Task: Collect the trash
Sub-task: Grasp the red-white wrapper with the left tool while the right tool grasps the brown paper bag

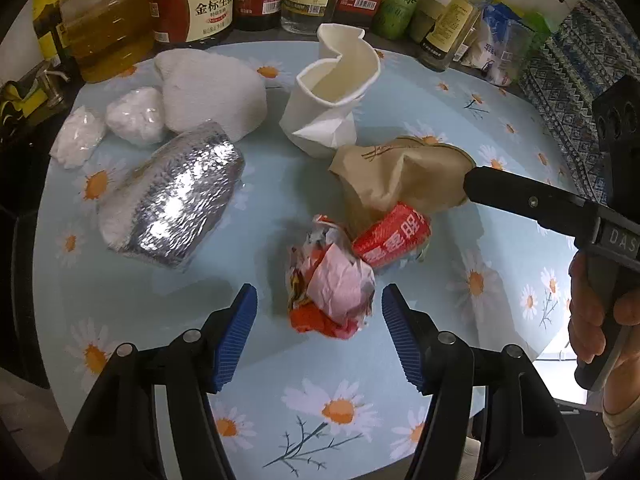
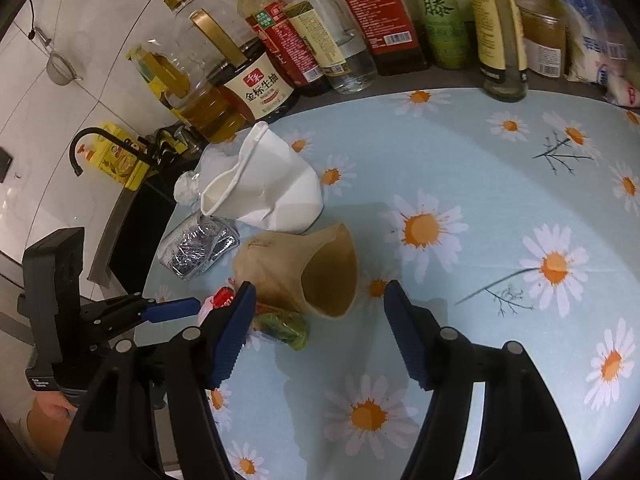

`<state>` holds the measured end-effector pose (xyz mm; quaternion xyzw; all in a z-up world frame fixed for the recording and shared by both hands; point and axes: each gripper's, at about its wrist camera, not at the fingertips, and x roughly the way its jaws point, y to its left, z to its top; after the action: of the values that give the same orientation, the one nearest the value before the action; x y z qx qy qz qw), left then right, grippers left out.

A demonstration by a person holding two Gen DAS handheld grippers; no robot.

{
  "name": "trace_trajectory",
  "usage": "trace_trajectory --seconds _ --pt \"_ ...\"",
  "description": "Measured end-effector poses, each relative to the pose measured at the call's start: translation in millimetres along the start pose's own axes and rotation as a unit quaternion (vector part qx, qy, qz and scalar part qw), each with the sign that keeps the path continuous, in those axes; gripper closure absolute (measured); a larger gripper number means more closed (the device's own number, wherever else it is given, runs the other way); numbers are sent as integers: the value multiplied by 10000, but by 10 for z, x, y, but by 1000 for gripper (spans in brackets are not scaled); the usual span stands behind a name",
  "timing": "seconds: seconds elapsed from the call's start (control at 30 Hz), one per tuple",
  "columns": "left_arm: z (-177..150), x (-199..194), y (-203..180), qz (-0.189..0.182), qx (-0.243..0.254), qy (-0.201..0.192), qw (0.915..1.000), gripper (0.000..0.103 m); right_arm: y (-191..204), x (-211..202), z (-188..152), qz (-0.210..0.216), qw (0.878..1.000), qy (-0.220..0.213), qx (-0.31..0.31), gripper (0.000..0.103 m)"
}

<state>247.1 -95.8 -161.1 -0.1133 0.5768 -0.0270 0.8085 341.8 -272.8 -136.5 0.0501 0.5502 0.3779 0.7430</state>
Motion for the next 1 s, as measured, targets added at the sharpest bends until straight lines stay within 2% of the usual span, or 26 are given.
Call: trace_trajectory --seconds 0.17,0.23,0.3,0.37,0.43,0.47,0.5,0.6,1.0 --pt "49 82 -36 103 36 28 9999 42 -5 54 26 92 9999 81 -83 46" --pt "65 87 -34 120 24 -2 9999 42 5 68 36 119 9998 115 -140 55" --pt "77 96 -33 114 24 4 9999 54 18 79 44 142 9997 133 -177 62" --pt "90 118 -42 117 32 28 9999 58 40 93 52 148 9994 162 -261 66" --pt "103 129 -44 114 29 12 9999 58 63 93 57 111 9992 137 -349 73" --pt "109 128 -33 78 -5 -1 10000 61 71 96 57 101 9991 136 -387 83" --pt "112 124 -20 69 -35 -13 10000 63 77 96 58 63 9990 125 -413 87" --pt "109 108 0 93 -32 -50 9999 66 87 107 58 41 9988 118 -473 95" --pt "55 -12 63 39 11 -184 9998 67 119 -13 27 -103 9989 -146 -429 99"
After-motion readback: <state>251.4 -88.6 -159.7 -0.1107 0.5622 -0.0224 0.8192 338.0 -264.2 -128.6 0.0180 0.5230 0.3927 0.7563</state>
